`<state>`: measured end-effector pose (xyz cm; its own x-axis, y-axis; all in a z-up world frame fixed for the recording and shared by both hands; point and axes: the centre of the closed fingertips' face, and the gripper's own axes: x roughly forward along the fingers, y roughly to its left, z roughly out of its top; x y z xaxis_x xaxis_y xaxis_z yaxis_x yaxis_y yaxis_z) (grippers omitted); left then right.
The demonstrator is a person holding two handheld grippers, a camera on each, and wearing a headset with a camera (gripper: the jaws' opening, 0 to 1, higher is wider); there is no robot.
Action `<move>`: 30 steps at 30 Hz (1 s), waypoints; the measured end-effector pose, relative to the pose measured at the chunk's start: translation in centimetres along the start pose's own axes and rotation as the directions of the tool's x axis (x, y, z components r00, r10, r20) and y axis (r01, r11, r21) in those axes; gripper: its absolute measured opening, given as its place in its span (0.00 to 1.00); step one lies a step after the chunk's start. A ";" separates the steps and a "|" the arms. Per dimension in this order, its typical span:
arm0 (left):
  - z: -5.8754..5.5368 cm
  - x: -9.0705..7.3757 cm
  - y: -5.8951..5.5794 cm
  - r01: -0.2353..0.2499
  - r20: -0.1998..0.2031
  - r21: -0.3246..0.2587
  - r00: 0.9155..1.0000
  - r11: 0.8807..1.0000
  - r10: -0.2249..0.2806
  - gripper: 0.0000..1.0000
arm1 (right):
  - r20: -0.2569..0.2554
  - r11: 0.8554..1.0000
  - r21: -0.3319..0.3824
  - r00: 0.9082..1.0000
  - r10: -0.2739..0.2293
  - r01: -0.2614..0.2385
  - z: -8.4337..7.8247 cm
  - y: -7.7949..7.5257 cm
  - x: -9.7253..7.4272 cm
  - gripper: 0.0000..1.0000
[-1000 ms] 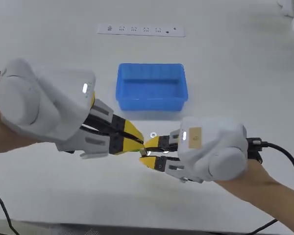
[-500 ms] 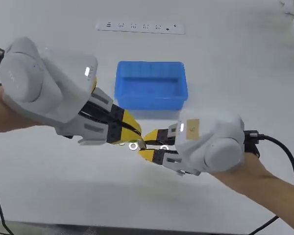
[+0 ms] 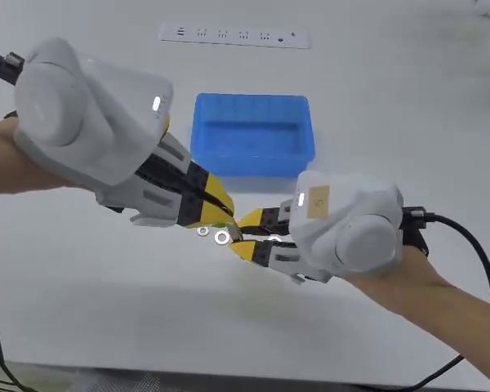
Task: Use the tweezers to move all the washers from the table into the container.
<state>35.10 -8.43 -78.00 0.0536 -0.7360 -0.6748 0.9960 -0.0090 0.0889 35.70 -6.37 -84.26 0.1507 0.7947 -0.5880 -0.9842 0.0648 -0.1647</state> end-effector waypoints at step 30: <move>-0.2 0.4 0.1 0.019 -0.015 -0.027 1.000 0.999 -0.019 0.06 | 0.028 0.997 0.033 0.997 0.070 -0.071 -0.3 0.1 0.4 0.11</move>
<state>35.21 -8.63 -78.37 0.0355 -0.7252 -0.6876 0.9984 -0.0046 0.0564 35.66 -6.22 -84.73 0.0786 0.8141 -0.5754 -0.9950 0.0280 -0.0962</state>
